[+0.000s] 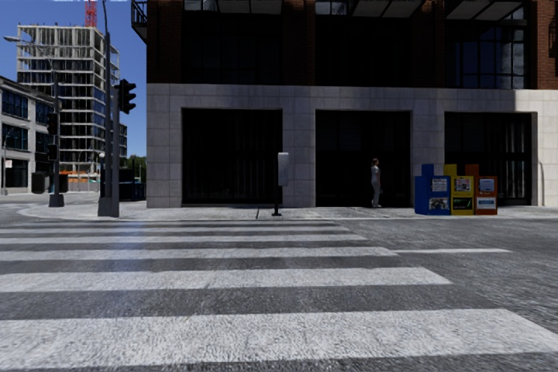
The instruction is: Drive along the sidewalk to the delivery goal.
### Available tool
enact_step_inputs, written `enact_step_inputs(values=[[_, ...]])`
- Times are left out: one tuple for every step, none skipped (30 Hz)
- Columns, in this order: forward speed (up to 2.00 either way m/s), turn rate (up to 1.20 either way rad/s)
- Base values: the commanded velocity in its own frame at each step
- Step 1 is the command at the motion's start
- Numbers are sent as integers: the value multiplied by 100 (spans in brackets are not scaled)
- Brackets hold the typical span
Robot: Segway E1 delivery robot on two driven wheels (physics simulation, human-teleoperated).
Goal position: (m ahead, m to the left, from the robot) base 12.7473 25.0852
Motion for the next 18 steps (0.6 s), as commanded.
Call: enact_step_inputs(values=[[188, 0], [188, 0], [188, 8], [188, 55], [188, 78], [188, 83], [188, 75], [188, 75], [188, 29], [188, 6], [188, 0], [188, 0], [188, 0], [188, 0], [188, 0], [188, 0], [188, 0], [188, 0]])
